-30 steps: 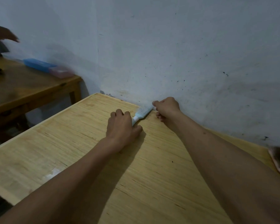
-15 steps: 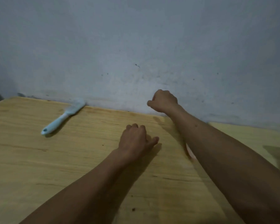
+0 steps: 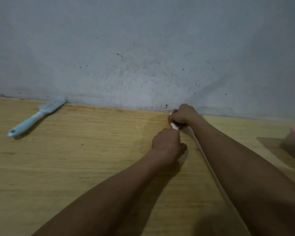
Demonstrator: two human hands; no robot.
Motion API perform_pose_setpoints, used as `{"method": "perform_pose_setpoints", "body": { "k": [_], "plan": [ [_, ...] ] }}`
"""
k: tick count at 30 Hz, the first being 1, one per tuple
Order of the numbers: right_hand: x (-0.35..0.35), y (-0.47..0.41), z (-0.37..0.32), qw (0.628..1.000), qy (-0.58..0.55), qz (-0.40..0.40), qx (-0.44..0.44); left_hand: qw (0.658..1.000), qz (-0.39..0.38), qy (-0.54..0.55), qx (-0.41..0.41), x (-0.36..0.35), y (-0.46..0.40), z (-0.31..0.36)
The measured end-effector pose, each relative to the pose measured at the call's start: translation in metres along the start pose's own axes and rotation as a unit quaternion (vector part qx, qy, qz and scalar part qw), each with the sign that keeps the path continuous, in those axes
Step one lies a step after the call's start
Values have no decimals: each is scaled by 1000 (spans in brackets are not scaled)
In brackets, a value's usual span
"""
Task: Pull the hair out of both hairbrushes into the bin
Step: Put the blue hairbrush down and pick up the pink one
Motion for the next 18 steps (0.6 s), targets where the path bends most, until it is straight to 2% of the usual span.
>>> {"method": "perform_pose_setpoints", "body": {
  "k": [3, 5, 8, 14, 18],
  "plan": [
    [5, 6, -11, 998, -66, 3, 2, 999, -10, 44, 17, 18, 9, -9],
    [10, 12, -27, 993, -117, -31, 8, 990, -19, 131, 56, 34, 20, -17],
    [11, 31, -63, 986, -131, -96, 34, 965, -20, 236, 112, 55, 34, -39],
    [-15, 75, -141, 971, -117, -177, 107, 918, 34, 362, 158, 86, 75, -94],
    [-33, 95, -183, 936, -165, -273, 147, 880, 91, 414, 215, 105, 122, -141]
  ]
}}
Point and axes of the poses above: each hand's wrist, its own y-axis away from the middle knuckle, its own x-axis out of the back of the hand, z = x × y, the point moved 2 cm from there along -y, towards the middle knuckle, and after that the axes turned 4 degrees about -z, right-handed, at the moved point
